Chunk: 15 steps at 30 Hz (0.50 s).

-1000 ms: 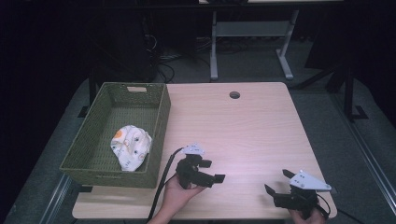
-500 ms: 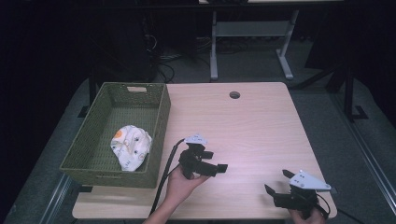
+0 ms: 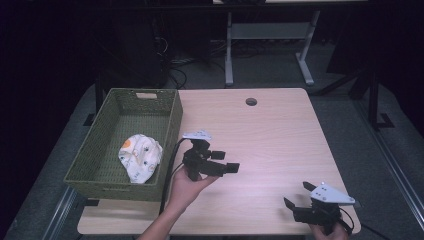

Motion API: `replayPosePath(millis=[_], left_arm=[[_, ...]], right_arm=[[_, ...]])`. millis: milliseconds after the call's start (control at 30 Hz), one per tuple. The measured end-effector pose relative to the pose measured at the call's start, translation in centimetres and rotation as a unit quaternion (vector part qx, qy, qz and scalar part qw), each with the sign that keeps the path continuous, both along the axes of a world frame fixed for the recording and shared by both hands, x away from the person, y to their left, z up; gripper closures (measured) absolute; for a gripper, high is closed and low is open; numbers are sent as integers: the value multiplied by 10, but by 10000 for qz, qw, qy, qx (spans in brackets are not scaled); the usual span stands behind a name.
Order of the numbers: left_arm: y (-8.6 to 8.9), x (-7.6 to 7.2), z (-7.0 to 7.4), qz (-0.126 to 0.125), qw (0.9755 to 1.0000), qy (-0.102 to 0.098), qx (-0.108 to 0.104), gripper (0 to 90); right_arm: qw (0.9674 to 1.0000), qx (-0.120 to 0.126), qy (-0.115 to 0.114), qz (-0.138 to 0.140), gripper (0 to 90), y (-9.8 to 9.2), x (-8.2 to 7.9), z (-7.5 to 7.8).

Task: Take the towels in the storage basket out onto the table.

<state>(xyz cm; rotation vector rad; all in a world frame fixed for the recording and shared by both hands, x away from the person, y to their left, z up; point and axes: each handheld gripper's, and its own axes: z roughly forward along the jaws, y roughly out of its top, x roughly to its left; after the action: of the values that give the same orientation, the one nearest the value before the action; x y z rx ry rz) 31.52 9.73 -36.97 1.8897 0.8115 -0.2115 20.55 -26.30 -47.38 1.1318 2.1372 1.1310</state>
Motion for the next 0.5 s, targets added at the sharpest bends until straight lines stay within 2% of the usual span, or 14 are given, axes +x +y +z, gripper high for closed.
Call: replayPosePath(millis=[33,67,100,200,233,400,500], left_arm=[[7,2,7,-15,9999,50,-87,170],[7,2,7,-15,9999,50,-87,170],[14,4,13,-65,9997,131,-193,170],[20,4,19,-57,9996,141,-243,170],[26,5,24,-45,9992,186,-341,170],[39,8,35,31,9995,144,-284,170],[56,12,42,127,9987,247,-430,170]], right_arm=[[10000,-4,-5,-4,140,0,0,0],[10000,-4,-5,-4,140,0,0,0],[10000,-5,-6,-2,140,0,0,0],[10000,-5,-8,-6,140,0,0,0],[10000,-6,-5,-3,140,0,0,0],[10000,-16,-6,2,140,0,0,0],[10000,-19,-14,7,140,0,0,0]])
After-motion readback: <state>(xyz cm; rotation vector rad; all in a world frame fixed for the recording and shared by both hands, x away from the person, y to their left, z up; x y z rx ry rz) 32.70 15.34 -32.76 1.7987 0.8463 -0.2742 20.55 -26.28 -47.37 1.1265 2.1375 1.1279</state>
